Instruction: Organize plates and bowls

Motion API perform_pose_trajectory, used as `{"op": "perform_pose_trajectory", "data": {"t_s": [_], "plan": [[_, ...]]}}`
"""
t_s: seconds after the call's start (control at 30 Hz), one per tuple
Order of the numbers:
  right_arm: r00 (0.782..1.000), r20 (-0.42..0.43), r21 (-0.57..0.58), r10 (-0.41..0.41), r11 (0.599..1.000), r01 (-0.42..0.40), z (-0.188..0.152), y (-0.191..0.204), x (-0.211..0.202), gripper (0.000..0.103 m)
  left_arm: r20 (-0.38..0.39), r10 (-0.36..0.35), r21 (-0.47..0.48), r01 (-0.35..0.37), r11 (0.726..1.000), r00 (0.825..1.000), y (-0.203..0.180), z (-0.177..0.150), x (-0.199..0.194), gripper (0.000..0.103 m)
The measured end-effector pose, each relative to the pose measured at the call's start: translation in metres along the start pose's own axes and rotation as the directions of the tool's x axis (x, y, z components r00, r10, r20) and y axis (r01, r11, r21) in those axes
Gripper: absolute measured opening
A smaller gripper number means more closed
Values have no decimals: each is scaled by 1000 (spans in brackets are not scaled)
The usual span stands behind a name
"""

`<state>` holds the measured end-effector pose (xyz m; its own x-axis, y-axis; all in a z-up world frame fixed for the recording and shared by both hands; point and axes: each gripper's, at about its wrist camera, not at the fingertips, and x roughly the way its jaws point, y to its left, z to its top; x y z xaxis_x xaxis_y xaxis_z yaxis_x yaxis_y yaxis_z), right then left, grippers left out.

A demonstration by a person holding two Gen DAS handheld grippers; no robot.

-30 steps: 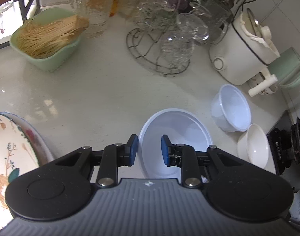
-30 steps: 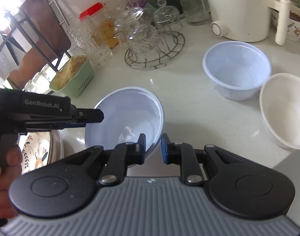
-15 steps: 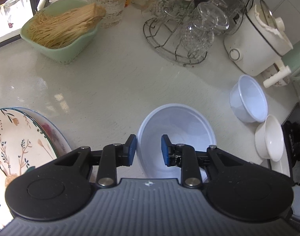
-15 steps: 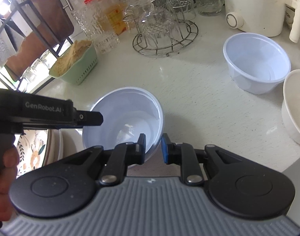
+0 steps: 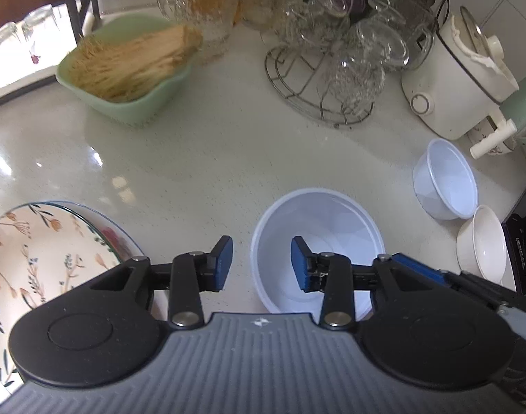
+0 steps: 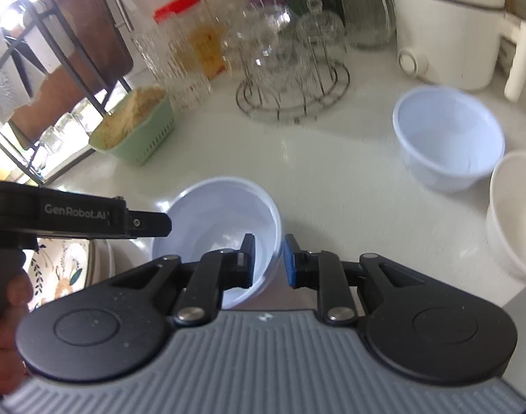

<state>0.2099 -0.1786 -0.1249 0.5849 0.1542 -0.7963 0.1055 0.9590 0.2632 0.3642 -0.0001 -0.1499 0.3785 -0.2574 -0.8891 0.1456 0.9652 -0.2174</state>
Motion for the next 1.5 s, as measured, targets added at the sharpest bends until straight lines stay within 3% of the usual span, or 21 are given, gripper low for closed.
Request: {"op": "perform_pose_trajectory", "data": {"t_s": [0.27,0.47,0.73,1.1,1.5], "plan": [[996,92,-23,-8,1000,11,16,3,-30,22,65,-12,32,10,999,998,-9,7,-30,43],[991,133,6,31,999,-32,28,-2,-56,22,131,-24,58,16,998,991,-22,14,-61,43],[981,193,15,17,1000,-21,41,-8,-83,22,171,-72,110,54,992,983,-41,21,-90,43],[961,275,0,-42,999,44,41,-23,-118,22,180,-103,134,79,988,978,-69,19,-98,43],[962,260,61,-88,995,75,19,-62,-138,22,142,-130,158,107,982,981,-111,-3,-88,43]]}}
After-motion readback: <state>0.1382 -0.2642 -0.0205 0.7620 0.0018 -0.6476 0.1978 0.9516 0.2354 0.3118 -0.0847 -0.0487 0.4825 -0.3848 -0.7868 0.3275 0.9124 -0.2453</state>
